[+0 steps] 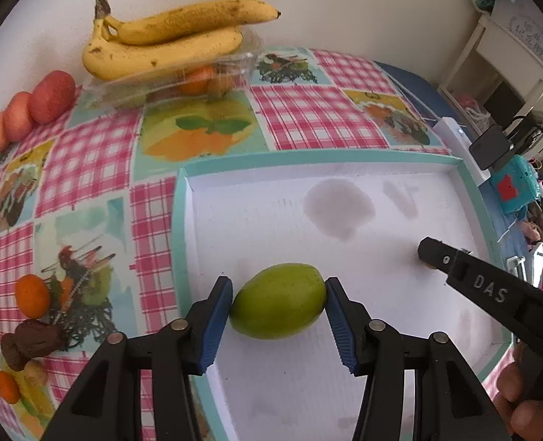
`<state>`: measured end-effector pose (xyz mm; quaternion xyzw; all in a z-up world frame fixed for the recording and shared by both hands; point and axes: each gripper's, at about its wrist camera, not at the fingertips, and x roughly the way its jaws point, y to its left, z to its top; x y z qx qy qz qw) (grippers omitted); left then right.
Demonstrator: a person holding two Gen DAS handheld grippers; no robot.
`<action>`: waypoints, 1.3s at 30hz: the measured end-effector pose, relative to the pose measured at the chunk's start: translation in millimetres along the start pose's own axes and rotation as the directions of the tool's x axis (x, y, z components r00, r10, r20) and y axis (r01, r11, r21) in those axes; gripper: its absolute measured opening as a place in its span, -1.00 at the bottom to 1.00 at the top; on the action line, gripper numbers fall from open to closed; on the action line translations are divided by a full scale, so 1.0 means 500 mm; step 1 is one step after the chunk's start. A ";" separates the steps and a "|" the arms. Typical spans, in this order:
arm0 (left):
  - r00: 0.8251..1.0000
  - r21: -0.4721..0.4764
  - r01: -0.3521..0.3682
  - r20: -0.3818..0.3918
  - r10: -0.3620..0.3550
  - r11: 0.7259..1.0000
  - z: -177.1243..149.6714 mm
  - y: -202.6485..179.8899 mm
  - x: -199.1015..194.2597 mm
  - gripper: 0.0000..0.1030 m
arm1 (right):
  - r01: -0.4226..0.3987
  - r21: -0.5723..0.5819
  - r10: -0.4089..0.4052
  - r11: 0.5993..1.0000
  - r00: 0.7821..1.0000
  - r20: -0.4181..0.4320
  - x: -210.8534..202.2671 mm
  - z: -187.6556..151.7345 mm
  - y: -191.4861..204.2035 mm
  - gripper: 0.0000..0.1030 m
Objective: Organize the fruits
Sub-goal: 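Carry the green pear and brown fruit into the white tray and release both, then move both tools back toward the fruits on the tablecloth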
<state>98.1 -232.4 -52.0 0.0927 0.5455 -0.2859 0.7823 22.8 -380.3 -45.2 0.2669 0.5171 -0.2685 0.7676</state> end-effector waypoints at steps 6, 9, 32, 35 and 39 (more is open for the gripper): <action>1.000 0.024 -0.022 0.016 0.022 0.999 0.006 -0.009 0.003 0.06 | 0.008 -0.009 -0.008 1.000 1.000 0.005 0.003 0.004 0.005 -0.48; 1.000 0.028 -0.029 0.011 0.029 0.999 0.007 -0.011 0.003 0.06 | -0.002 0.002 0.002 1.000 1.000 0.003 0.004 0.006 0.002 -0.48; 0.993 0.028 -0.113 0.023 0.112 0.993 -0.004 -0.003 -0.093 0.26 | -0.013 0.008 0.013 1.000 0.997 0.083 -0.071 -0.001 -0.006 0.31; 0.991 -0.021 -0.131 0.029 0.132 0.991 -0.013 0.030 -0.116 0.38 | -0.014 -0.002 0.014 1.000 0.996 0.084 -0.080 -0.013 -0.003 0.37; 0.983 -0.118 -0.176 0.036 0.181 0.977 -0.034 0.092 -0.143 0.51 | -0.019 -0.037 0.022 0.999 0.997 0.076 -0.086 -0.042 0.014 0.51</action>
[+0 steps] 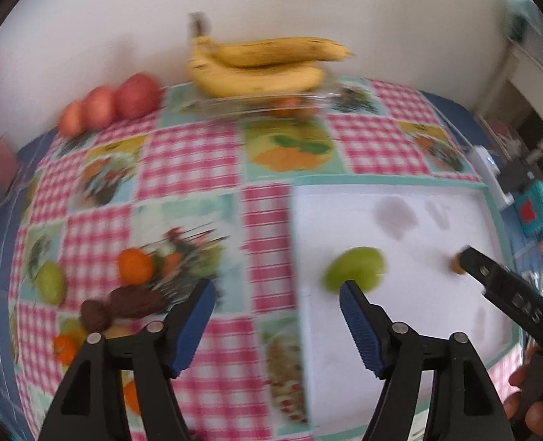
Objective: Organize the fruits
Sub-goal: 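Move both tools back toward the fruits on the tablecloth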
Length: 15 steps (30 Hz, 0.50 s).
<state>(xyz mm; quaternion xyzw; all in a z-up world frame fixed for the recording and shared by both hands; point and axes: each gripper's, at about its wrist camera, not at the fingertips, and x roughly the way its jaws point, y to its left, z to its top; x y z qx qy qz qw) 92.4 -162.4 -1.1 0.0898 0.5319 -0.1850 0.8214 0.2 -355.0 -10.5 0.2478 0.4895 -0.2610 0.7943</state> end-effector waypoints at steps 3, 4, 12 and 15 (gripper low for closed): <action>0.998 -0.077 -0.059 0.004 0.059 0.995 -0.010 0.059 -0.009 0.68 | -0.006 -0.022 0.006 1.000 1.000 0.004 -0.006 -0.017 0.016 0.56; 0.996 -0.097 -0.082 0.011 0.084 0.992 -0.014 0.079 -0.014 0.70 | -0.008 -0.029 0.008 1.000 1.000 0.007 -0.010 -0.021 0.021 0.56; 0.984 -0.277 -0.147 0.051 0.168 0.949 -0.050 0.233 -0.056 1.00 | -0.027 -0.098 0.030 0.995 0.999 0.034 -0.025 -0.046 0.073 0.78; 0.984 -0.346 -0.138 0.060 0.169 0.928 -0.065 0.289 -0.070 1.00 | -0.041 -0.111 0.046 0.993 0.998 0.041 -0.026 -0.051 0.093 0.86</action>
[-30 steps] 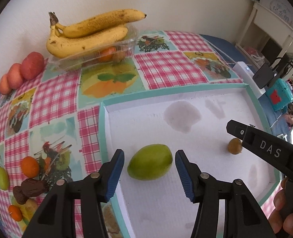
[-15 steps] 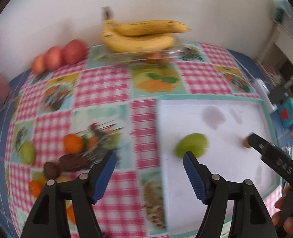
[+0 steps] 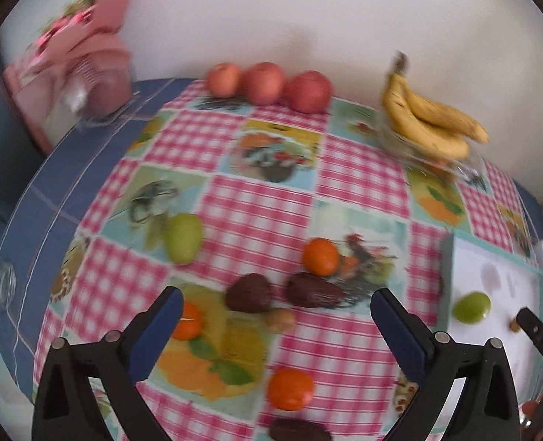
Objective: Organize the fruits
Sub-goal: 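Move both tools back toward the fruits on the tablecloth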
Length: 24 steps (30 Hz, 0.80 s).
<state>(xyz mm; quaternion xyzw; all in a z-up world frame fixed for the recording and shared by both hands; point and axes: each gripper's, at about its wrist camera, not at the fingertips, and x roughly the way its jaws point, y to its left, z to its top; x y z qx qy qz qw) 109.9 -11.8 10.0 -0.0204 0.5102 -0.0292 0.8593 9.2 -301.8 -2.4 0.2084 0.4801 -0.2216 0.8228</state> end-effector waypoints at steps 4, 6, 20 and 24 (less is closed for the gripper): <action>0.999 -0.112 0.035 0.012 -0.034 0.993 0.010 0.073 -0.003 1.00 | -0.024 0.001 0.024 1.000 1.000 0.016 -0.005 -0.004 0.025 0.88; 0.999 -0.148 0.031 0.028 -0.027 0.988 0.015 0.105 -0.007 1.00 | -0.033 -0.001 0.033 0.999 0.999 0.015 -0.005 -0.005 0.037 0.88; 1.000 -0.193 -0.004 0.009 0.006 0.981 0.030 0.223 -0.002 1.00 | -0.186 -0.099 0.185 0.978 0.983 -0.016 0.015 -0.029 0.226 0.88; 1.000 -0.211 -0.024 -0.004 0.023 0.977 0.029 0.247 0.006 1.00 | -0.206 -0.134 0.203 0.969 0.979 -0.037 0.024 -0.040 0.274 0.88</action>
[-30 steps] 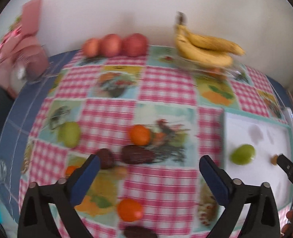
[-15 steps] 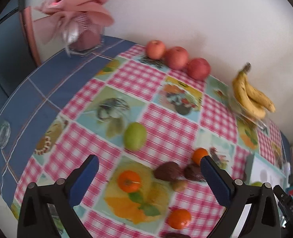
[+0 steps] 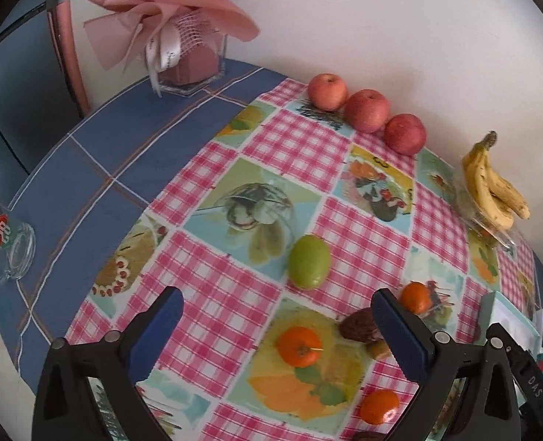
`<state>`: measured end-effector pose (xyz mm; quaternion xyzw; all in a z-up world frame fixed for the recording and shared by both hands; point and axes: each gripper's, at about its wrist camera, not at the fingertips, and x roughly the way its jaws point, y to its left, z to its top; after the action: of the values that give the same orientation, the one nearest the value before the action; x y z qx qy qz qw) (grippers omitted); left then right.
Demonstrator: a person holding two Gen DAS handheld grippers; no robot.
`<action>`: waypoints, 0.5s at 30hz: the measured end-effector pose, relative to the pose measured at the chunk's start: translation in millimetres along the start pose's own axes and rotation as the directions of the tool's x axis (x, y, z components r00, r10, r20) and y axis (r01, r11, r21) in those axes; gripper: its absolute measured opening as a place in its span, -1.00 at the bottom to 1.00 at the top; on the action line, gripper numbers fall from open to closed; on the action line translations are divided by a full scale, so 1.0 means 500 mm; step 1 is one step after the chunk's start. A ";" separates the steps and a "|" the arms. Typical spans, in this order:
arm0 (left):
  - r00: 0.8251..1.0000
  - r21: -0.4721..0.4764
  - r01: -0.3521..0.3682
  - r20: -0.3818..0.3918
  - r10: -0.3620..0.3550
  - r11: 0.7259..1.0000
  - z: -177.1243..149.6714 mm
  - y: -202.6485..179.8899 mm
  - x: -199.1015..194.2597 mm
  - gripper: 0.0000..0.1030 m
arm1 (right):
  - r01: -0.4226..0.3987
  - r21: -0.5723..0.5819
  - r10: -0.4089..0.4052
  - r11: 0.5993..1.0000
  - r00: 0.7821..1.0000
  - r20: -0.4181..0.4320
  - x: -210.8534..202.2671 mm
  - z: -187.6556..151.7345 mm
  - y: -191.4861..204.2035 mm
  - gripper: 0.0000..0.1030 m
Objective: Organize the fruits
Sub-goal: 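Move both tools back toward the fruits on the tablecloth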
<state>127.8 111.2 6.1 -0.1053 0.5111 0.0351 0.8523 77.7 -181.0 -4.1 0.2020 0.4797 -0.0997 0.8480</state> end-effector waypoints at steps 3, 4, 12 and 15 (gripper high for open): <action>1.000 -0.018 -0.007 -0.025 0.006 1.000 0.000 0.017 0.016 1.00 | -0.019 -0.023 0.019 1.000 0.999 -0.031 0.019 -0.005 0.027 0.88; 0.999 -0.027 -0.003 -0.039 0.002 1.000 -0.001 0.022 0.023 1.00 | -0.021 -0.032 0.019 0.999 0.999 -0.040 0.025 -0.006 0.035 0.88; 0.988 -0.096 0.031 -0.147 -0.045 0.995 -0.019 0.038 0.084 0.98 | -0.047 -0.056 0.042 0.997 0.994 -0.097 0.070 -0.015 0.090 0.88; 0.985 -0.126 0.037 -0.165 -0.058 0.991 -0.020 0.053 0.097 0.98 | -0.060 -0.074 0.051 0.995 0.992 -0.117 0.092 -0.024 0.111 0.88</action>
<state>137.8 132.6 -45.1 -0.1723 0.5754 0.0371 0.7986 112.6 -124.6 -35.1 0.1874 0.5253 -0.0457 0.8288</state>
